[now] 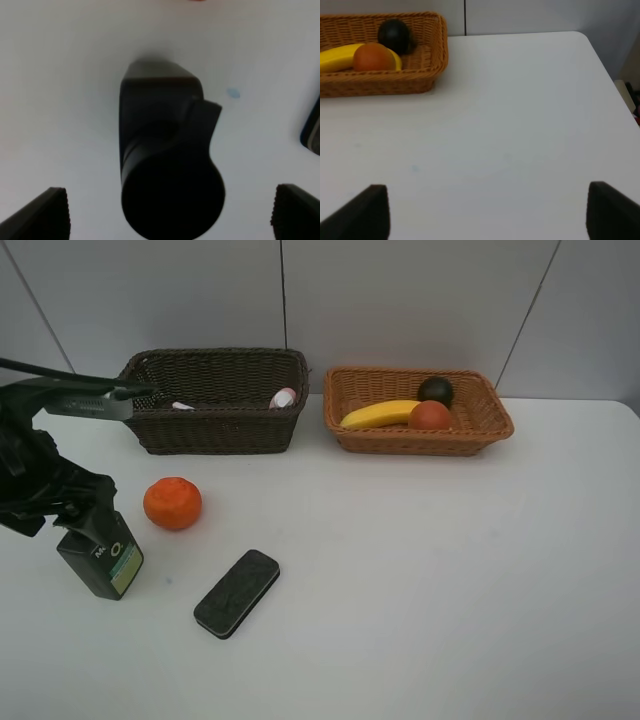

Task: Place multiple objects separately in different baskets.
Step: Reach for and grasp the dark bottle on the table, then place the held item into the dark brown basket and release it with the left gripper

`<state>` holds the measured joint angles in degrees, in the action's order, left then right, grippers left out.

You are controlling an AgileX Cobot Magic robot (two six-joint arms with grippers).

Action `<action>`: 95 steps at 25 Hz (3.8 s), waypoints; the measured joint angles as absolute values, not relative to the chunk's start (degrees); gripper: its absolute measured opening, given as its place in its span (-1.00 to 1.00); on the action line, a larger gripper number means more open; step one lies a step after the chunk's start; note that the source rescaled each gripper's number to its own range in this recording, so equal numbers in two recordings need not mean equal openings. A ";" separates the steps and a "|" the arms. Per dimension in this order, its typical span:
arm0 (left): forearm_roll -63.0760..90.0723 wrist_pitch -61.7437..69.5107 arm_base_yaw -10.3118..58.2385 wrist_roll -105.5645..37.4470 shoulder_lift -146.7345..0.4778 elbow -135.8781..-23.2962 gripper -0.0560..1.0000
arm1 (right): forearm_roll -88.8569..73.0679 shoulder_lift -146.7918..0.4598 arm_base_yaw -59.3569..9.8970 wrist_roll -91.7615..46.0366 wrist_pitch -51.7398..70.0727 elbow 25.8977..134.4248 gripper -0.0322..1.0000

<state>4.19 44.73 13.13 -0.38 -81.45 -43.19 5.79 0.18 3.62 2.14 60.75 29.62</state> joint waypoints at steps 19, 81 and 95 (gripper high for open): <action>2.68 35.56 13.13 -0.38 -88.31 -41.23 0.99 | 5.79 0.18 3.62 2.14 60.75 29.62 0.97; -1.30 39.49 13.24 -0.44 -88.44 -77.94 -0.81 | 5.79 0.18 3.62 2.14 60.75 29.62 0.97; -1.62 29.29 13.24 -0.40 -115.31 -92.49 -0.81 | 5.79 0.18 3.62 2.14 60.75 29.62 0.97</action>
